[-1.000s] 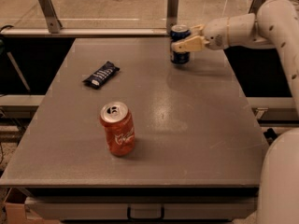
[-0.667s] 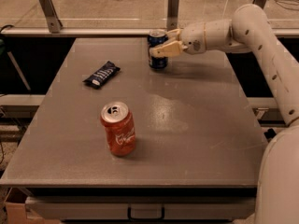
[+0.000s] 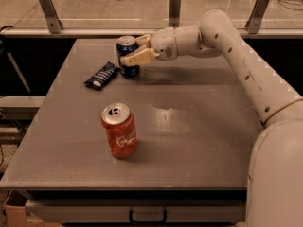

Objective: Move pepsi can near rxbar blueberry

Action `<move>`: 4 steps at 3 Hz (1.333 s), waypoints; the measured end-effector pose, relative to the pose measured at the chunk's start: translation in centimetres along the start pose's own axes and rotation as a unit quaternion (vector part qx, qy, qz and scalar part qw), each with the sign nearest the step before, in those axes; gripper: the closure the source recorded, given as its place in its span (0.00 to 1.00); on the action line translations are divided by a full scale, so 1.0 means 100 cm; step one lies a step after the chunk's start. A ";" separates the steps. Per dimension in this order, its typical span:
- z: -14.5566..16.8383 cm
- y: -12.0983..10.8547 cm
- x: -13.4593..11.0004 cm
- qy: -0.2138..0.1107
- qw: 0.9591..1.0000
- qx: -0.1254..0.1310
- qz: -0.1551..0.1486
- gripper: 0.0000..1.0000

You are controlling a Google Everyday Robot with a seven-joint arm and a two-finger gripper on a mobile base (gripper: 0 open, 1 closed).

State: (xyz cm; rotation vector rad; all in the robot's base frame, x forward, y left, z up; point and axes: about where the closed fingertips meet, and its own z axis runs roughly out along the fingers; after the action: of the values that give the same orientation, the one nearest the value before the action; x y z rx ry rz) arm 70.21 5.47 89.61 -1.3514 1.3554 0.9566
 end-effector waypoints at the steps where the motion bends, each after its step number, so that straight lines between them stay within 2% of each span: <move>1: 0.016 0.008 -0.001 -0.004 1.000 -0.016 -0.013 0.54; 3: 0.031 0.013 0.002 -0.009 0.999 -0.028 -0.022 0.07; 4: 0.002 -0.001 -0.010 0.006 0.999 0.011 -0.047 0.00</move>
Offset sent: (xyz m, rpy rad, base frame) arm -0.0107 0.0317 -0.0149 0.0085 -0.0303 0.0747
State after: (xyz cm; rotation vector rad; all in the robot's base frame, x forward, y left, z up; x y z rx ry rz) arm 70.21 5.84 90.51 -1.3932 1.2951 0.8697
